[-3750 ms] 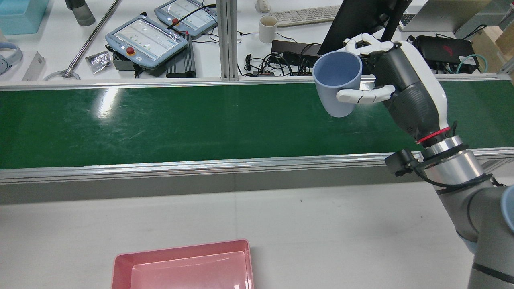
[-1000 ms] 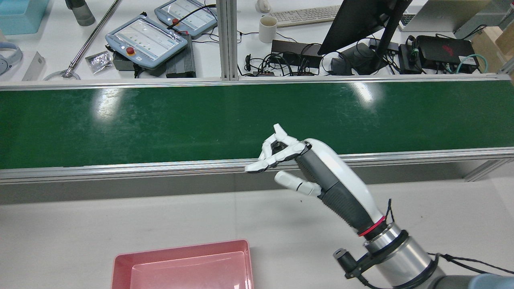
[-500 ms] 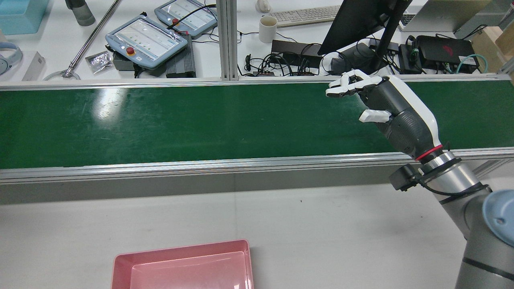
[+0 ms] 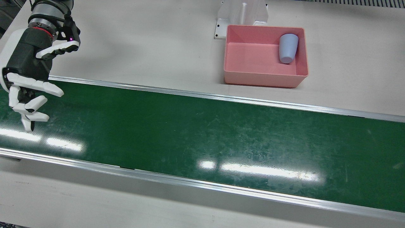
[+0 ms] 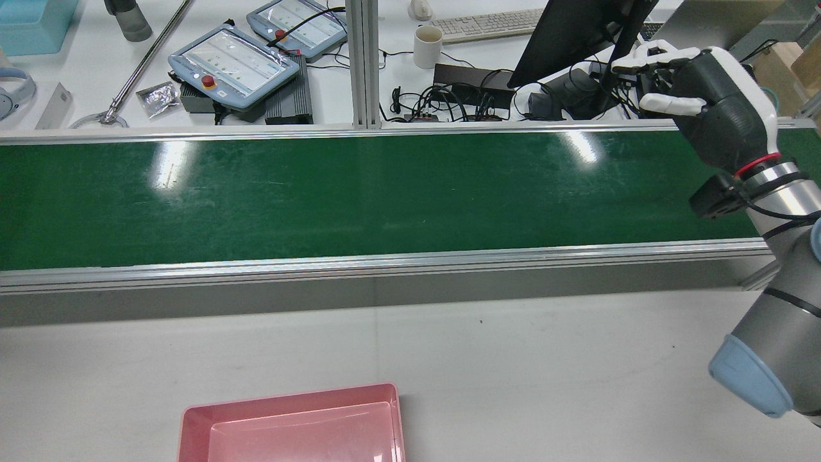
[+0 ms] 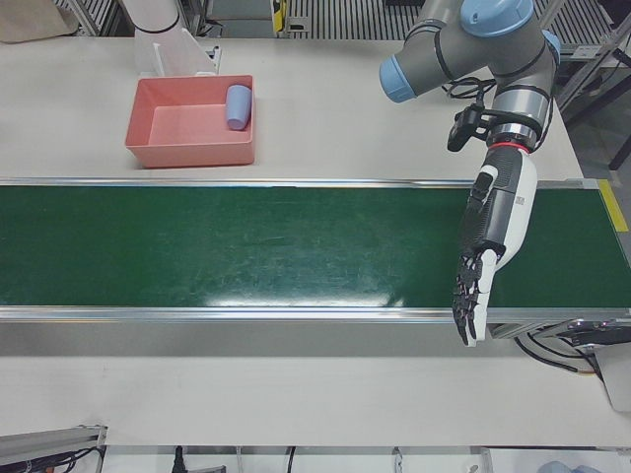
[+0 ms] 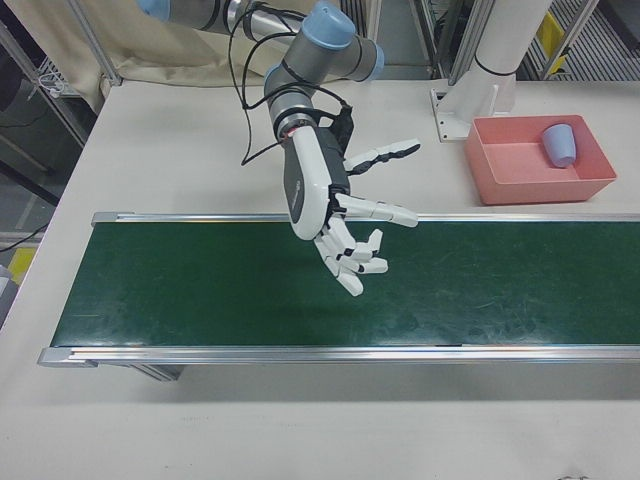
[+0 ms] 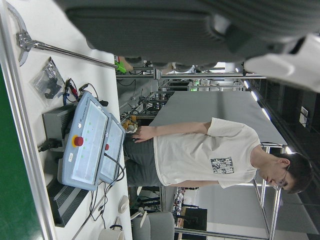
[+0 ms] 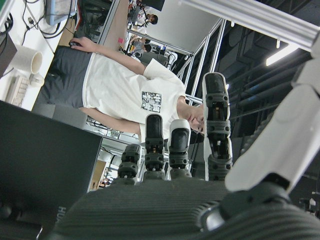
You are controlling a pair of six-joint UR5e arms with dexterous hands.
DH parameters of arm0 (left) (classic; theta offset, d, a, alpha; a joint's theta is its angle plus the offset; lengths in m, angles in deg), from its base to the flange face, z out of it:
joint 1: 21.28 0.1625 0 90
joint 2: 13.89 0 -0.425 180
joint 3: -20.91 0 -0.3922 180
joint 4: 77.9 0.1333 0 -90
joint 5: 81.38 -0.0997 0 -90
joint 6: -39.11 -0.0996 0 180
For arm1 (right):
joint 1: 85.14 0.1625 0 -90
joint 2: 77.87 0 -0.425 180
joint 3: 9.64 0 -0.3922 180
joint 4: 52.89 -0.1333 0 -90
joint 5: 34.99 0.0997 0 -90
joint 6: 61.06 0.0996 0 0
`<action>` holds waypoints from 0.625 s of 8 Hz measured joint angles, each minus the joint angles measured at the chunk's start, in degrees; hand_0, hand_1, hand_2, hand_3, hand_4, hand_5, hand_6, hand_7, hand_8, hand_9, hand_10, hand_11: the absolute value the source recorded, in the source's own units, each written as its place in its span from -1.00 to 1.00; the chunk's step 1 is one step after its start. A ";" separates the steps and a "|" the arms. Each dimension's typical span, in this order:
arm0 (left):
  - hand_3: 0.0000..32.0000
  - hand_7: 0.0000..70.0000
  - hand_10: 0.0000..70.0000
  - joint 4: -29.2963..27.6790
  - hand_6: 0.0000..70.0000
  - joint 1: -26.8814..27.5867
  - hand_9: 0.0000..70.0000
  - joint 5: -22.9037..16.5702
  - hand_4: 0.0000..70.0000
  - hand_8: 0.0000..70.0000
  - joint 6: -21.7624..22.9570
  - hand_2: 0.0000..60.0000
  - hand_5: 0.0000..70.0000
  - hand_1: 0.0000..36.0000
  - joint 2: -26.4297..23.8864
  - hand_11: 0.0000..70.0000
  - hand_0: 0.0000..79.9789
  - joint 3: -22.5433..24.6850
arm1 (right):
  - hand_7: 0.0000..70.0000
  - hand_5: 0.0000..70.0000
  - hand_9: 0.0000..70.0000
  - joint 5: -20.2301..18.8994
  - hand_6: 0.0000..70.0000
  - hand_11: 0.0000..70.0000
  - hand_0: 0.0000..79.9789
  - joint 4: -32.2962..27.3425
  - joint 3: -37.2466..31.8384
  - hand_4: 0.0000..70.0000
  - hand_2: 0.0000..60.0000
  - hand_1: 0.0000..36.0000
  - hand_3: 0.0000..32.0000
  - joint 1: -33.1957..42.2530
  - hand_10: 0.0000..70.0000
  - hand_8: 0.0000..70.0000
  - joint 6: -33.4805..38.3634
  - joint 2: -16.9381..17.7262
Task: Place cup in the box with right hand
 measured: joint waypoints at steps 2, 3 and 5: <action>-1.00 -1.00 -1.00 -0.04 -1.00 0.00 -1.00 0.00 -1.00 -1.00 0.00 -1.00 -1.00 -1.00 0.01 -1.00 -1.00 -0.01 | 1.00 -0.99 0.03 -0.44 -0.52 -0.69 0.05 -3.27 -6.85 1.00 -0.66 -1.00 -1.00 5.52 -0.77 -0.52 3.01 -0.08; -1.00 -1.00 -1.00 -0.02 -1.00 0.00 -1.00 0.00 -1.00 -1.00 0.00 -1.00 -1.00 -1.00 0.01 -1.00 -1.00 -0.01 | 1.00 -1.00 0.05 -0.84 -0.52 -0.69 0.02 -3.87 -9.84 1.00 -0.54 -1.00 -1.00 7.85 -0.76 -0.51 4.92 0.02; -1.00 -1.00 -1.00 0.00 -1.00 0.00 -1.00 0.00 -1.00 -1.00 0.00 -1.00 -1.00 -1.00 0.01 -1.00 -1.00 -0.01 | 1.00 -0.99 0.06 -6.14 -0.53 -0.64 0.01 -8.37 -16.39 1.00 -0.68 -1.00 -1.00 13.13 -0.73 -0.50 6.96 0.27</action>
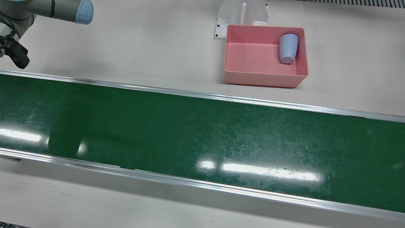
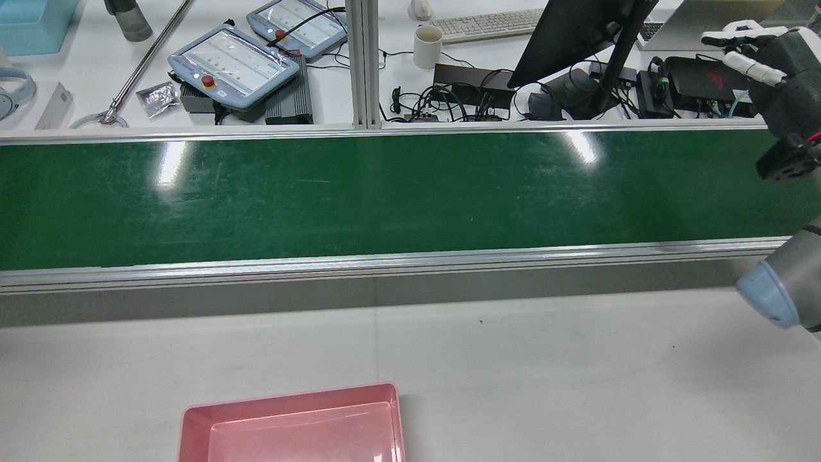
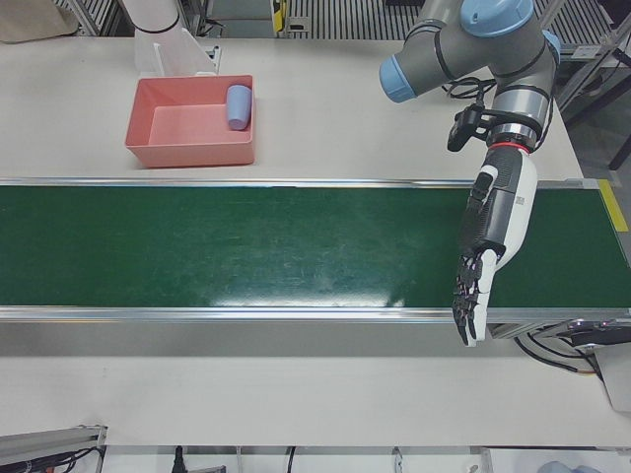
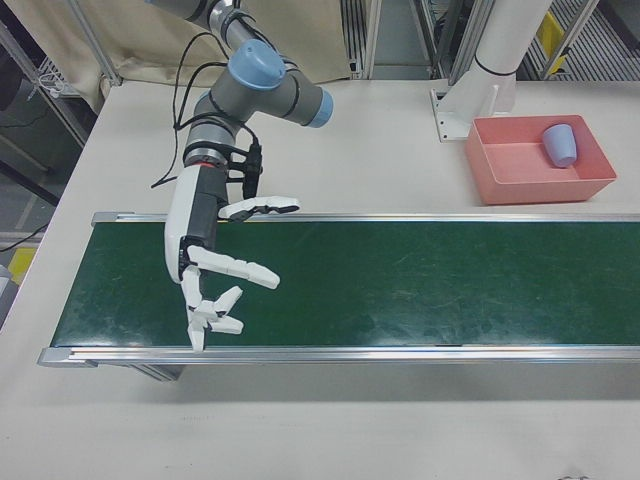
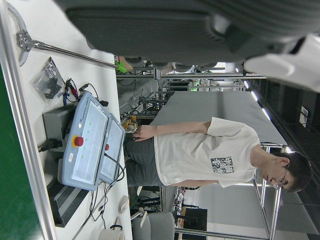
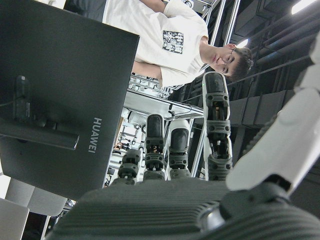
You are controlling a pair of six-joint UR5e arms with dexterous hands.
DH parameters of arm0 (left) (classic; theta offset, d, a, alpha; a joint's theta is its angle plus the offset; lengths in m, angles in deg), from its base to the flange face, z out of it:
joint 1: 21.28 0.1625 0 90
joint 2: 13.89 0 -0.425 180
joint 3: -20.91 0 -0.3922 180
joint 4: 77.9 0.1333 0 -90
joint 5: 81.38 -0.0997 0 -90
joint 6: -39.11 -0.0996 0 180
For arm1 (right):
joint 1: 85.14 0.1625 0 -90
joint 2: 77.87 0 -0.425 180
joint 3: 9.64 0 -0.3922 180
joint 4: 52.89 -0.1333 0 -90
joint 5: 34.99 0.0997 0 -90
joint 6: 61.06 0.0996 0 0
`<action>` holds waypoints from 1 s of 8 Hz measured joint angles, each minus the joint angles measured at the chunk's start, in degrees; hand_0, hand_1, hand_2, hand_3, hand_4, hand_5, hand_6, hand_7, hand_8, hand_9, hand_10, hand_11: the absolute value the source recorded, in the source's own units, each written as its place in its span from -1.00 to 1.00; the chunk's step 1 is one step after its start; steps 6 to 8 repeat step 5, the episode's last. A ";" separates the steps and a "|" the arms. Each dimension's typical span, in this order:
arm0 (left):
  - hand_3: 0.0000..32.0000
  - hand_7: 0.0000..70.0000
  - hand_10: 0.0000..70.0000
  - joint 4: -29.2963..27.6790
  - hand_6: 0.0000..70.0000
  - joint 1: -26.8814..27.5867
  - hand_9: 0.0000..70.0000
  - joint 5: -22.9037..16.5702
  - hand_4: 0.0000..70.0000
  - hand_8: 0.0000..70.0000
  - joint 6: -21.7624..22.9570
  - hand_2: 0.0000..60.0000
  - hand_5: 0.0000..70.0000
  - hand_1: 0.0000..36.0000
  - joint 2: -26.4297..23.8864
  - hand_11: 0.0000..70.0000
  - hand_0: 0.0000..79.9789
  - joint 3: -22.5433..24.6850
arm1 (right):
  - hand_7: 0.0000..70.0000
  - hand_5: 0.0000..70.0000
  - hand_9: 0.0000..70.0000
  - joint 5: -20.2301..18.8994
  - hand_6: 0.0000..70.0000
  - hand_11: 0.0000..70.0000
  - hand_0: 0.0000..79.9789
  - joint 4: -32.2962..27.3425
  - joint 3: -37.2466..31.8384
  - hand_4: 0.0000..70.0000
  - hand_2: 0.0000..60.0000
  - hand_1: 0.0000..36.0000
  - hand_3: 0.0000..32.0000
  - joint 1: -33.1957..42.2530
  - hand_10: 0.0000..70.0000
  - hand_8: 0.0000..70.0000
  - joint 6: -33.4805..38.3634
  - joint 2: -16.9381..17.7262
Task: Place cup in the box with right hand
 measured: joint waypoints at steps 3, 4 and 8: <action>-1.00 -1.00 -1.00 0.04 -1.00 0.00 -1.00 -0.03 -1.00 -1.00 0.00 -1.00 -1.00 -1.00 0.00 -1.00 -1.00 0.00 | 0.99 -0.99 0.02 -5.76 -0.56 -0.62 -0.06 -12.01 -9.98 1.00 -0.81 -1.00 -1.00 5.07 -0.72 -0.51 2.11 3.14; -1.00 -1.00 -1.00 0.04 -1.00 0.00 -1.00 -0.03 -1.00 -1.00 0.00 -1.00 -1.00 -1.00 0.00 -1.00 -1.00 0.00 | 1.00 -0.99 0.01 -6.23 -0.56 -0.65 -0.04 -15.12 -12.72 1.00 -0.82 -1.00 -1.00 5.52 -0.74 -0.52 2.39 3.72; -1.00 -1.00 -1.00 0.04 -1.00 0.00 -1.00 -0.02 -1.00 -1.00 0.00 -1.00 -1.00 -1.00 0.00 -1.00 -1.00 0.00 | 1.00 -0.99 -0.02 -6.38 -0.56 -0.68 -0.03 -17.06 -15.19 1.00 -0.81 -1.00 -1.00 5.39 -0.76 -0.53 2.39 3.73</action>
